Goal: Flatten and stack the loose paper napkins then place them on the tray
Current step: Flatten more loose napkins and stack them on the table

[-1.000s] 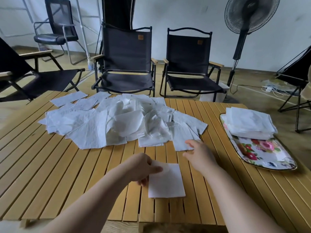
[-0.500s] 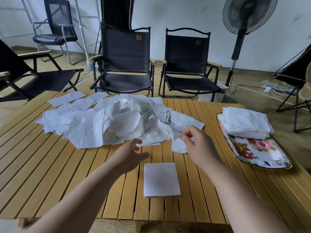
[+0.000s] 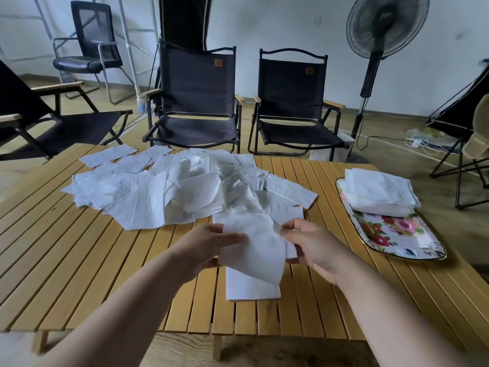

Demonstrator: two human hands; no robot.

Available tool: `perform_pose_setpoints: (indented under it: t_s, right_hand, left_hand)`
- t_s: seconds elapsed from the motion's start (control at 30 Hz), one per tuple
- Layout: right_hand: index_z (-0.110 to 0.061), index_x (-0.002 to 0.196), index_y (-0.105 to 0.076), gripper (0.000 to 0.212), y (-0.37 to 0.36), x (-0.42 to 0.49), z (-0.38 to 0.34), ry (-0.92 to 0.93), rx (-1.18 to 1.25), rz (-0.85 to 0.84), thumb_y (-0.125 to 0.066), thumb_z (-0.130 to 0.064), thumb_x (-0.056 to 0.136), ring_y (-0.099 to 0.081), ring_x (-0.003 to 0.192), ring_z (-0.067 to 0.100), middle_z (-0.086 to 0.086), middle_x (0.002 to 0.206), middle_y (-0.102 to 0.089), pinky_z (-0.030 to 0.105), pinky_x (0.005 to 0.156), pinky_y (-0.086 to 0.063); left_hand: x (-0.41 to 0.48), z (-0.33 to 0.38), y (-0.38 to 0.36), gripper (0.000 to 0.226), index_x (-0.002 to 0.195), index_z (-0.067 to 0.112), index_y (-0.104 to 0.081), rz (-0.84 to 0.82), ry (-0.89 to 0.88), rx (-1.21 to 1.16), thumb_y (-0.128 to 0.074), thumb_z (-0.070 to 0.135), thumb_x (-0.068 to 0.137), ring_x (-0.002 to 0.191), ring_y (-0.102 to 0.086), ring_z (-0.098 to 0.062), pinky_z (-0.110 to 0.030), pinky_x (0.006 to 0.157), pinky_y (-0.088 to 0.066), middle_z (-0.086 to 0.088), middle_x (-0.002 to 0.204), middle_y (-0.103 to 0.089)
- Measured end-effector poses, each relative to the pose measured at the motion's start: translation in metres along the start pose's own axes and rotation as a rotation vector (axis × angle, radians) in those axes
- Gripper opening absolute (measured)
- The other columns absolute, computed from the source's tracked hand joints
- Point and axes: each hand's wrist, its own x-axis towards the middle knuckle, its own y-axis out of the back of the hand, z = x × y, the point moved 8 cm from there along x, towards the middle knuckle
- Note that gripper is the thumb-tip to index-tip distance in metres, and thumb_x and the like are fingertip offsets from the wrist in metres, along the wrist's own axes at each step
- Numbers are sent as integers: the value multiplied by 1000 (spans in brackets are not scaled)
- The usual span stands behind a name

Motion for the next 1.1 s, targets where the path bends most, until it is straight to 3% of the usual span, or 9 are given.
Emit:
perform_pose_setpoints:
  t_s: [0.17,0.27,0.37,0.47,0.67,0.77,0.87,1.0,1.1]
  right_hand:
    - [-22,113,-70,22,-1,3,-4,118,38,15,-66,-36,96,-69,104,29,2,110,-75,42,84,-55]
    - [-22,108,-73,15,-2,6,-2,171,-11,66,-64,-28,98,-72,95,25,-2,99,-78,36,78,-54]
    - [-20,96,-74,14,2,11,-10,225,23,195,-61,-20,100,-72,83,20,-4,86,-78,31,72,-55]
    - [-19,95,-74,13,6,17,-21,273,92,275,-62,-20,99,-74,88,24,0,89,-78,41,78,-57]
    - [-13,92,-72,18,18,26,-16,294,73,355,-59,-22,101,-73,81,26,7,88,-77,33,64,-54]
    - [-22,91,-72,20,33,33,-2,234,83,427,-56,-21,103,-76,79,19,2,90,-78,35,67,-56]
    - [-18,104,-72,18,53,48,27,73,-63,486,-56,-25,101,-74,80,21,1,84,-77,38,71,-52]
    - [-19,146,-42,62,67,42,30,-59,-539,645,-62,-43,93,-53,121,27,3,134,-56,42,87,-53]
    - [-23,136,-51,47,46,27,-2,116,-435,544,-53,-51,99,-61,97,19,-4,109,-67,31,74,-50]
  left_hand:
    - [0,11,8,20,99,10,-77,119,-87,0,-74,26,87,95,-69,-24,-35,84,-58,-8,100,-76]
    - [0,18,8,19,97,8,-76,132,-145,1,-71,25,90,85,-71,-18,-33,84,-57,-6,93,-77]
    - [2,17,5,24,104,9,-75,77,-137,3,-70,28,90,93,-73,-19,-33,89,-57,-5,99,-77]
    - [6,11,4,26,108,10,-75,27,-98,48,-73,26,88,103,-71,-26,-42,99,-54,-6,105,-77]
    - [7,5,9,17,102,10,-77,51,-118,62,-73,18,89,97,-73,-25,-31,84,-58,-7,99,-77]
    - [10,10,9,12,99,12,-77,83,-146,103,-72,18,89,97,-72,-27,-38,90,-58,-6,97,-77]
    - [15,17,3,7,92,19,-78,91,-185,195,-72,20,89,92,-71,-22,-43,92,-54,-1,92,-77]
    - [16,20,4,8,81,24,-73,119,-217,295,-71,28,87,72,-58,-11,-30,73,-44,8,72,-68]
    - [9,29,10,11,82,23,-74,165,-253,289,-68,23,92,67,-59,0,-18,66,-43,10,71,-70]
